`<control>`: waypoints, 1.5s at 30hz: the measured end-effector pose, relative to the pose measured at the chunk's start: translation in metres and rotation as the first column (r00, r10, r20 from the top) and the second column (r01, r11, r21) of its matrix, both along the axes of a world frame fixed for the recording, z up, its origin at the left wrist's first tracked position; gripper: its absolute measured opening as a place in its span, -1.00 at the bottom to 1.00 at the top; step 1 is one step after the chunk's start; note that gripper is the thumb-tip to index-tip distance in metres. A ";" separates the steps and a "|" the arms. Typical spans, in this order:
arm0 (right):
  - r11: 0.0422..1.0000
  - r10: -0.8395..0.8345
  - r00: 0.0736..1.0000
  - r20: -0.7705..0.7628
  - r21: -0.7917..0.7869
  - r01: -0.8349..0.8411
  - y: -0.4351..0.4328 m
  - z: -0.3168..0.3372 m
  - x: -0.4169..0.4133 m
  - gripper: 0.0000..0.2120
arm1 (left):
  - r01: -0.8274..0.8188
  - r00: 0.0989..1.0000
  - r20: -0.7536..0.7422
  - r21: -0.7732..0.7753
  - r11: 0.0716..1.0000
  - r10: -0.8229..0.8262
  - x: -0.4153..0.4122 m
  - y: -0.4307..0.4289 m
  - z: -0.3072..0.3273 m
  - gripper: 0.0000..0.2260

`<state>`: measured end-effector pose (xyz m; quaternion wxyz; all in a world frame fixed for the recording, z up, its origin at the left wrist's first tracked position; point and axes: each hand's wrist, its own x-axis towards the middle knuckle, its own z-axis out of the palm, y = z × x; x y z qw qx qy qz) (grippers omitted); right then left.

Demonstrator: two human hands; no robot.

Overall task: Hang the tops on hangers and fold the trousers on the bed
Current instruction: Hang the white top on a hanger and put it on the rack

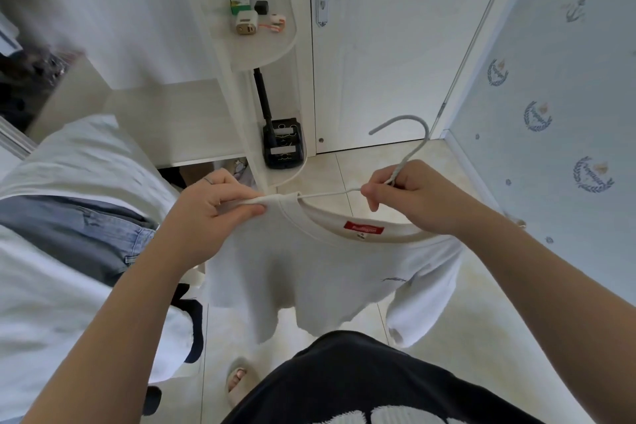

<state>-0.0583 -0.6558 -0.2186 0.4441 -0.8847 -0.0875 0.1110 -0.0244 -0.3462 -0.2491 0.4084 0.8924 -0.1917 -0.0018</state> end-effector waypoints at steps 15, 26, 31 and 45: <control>1.000 0.026 0.999 0.021 -0.005 -0.026 0.006 0.002 -0.003 -0.68 | -0.062 0.995 0.086 0.265 0.962 0.040 0.002 0.032 -0.008 -0.84; 0.999 0.041 0.998 -0.057 -0.001 -0.041 -0.001 0.001 -0.008 -0.70 | -0.140 0.977 0.185 0.159 0.977 0.110 -0.006 0.031 -0.001 -0.86; 0.998 0.057 0.991 -0.122 -0.007 -0.059 -0.007 0.003 -0.009 -0.69 | -0.165 0.985 0.031 -0.053 0.985 0.167 -0.007 0.031 0.007 -0.82; 0.993 -0.038 0.992 0.116 0.118 0.025 0.018 -0.025 -0.025 -0.70 | -0.150 0.985 -0.080 0.069 0.986 0.155 0.005 0.050 0.008 -0.76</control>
